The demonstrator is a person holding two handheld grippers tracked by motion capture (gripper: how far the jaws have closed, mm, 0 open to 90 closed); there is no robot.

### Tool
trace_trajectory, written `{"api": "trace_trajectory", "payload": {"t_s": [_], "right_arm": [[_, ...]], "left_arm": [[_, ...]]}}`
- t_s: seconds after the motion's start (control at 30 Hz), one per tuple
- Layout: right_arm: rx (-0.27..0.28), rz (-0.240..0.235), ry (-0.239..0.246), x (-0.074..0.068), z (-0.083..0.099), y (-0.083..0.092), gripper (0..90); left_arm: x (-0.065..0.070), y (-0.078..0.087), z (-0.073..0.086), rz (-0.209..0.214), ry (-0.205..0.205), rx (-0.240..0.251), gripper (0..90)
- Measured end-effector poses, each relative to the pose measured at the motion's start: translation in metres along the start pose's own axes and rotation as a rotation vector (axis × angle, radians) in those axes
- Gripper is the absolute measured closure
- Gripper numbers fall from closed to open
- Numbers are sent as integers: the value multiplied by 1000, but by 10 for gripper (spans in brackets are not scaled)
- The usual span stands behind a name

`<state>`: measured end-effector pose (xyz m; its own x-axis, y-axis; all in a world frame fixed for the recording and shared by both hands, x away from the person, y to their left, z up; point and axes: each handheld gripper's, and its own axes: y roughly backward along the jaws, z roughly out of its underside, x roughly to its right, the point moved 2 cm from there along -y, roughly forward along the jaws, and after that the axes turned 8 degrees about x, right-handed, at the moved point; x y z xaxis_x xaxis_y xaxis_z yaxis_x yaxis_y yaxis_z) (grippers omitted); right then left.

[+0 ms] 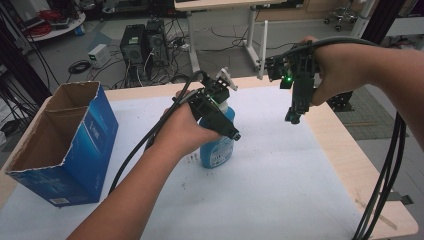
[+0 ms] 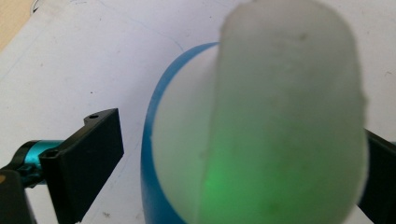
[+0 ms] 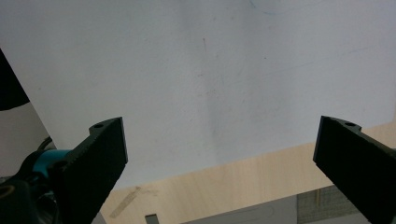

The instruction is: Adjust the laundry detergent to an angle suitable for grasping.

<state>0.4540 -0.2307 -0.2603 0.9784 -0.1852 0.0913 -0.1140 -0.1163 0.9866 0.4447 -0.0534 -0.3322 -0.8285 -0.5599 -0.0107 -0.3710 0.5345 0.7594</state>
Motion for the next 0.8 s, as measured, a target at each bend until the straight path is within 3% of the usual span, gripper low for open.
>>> {"api": "trace_trajectory", "payload": {"t_s": [0.07, 0.8], "right_arm": [[-4, 1, -6, 0, 0, 0, 22], [-10, -2, 8, 1, 0, -2, 22]], "left_arm": [[-1, 1, 0, -3, -3, -1, 89], [1, -2, -1, -10, -13, -8, 186]]}}
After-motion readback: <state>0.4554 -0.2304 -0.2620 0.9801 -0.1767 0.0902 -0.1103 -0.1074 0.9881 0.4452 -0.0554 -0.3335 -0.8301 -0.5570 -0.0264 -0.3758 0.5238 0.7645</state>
